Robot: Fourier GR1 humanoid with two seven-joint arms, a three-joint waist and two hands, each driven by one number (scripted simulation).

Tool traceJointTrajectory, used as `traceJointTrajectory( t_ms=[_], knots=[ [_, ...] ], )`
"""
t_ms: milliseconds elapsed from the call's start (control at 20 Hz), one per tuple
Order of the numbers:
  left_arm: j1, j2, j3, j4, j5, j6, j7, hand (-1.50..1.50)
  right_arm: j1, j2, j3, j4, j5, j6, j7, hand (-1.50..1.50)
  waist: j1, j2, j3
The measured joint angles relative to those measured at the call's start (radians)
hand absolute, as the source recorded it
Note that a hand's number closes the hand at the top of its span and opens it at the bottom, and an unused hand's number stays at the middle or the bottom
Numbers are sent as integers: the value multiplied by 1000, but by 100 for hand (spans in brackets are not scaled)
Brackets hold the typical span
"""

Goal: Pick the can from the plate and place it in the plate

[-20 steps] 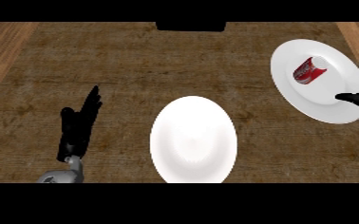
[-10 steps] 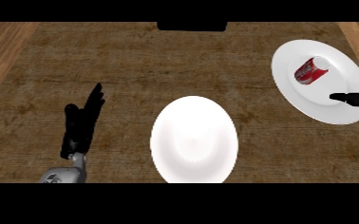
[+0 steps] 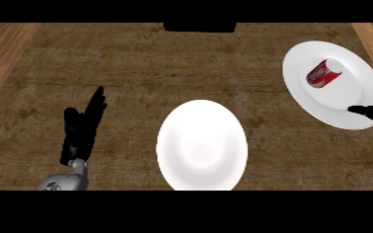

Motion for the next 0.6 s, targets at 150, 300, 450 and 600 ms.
traceJointTrajectory(
  t_ms=[150, 300, 450, 600],
  knots=[
    [-12, 5, 10, 22, 5, -6, -15, 0, 12, -21, -3, 6, 0, 0, -3, -150, 1, 2, 0],
    [5, -3, 0, 7, -1, -4, -20, 0, 23, -43, -7, 10, -2, 3, -3, -150, 3, 1, 1],
    [-8, -3, 4, 20, -1, -5, -24, 0, 29, -53, -13, 15, -5, -8, 1, -150, 3, 3, 1],
    [-20, -9, 1, 15, -6, 4, -9, 0, 45, -64, -23, 18, -14, -8, -10, -150, 3, 2, 2]
  ],
)
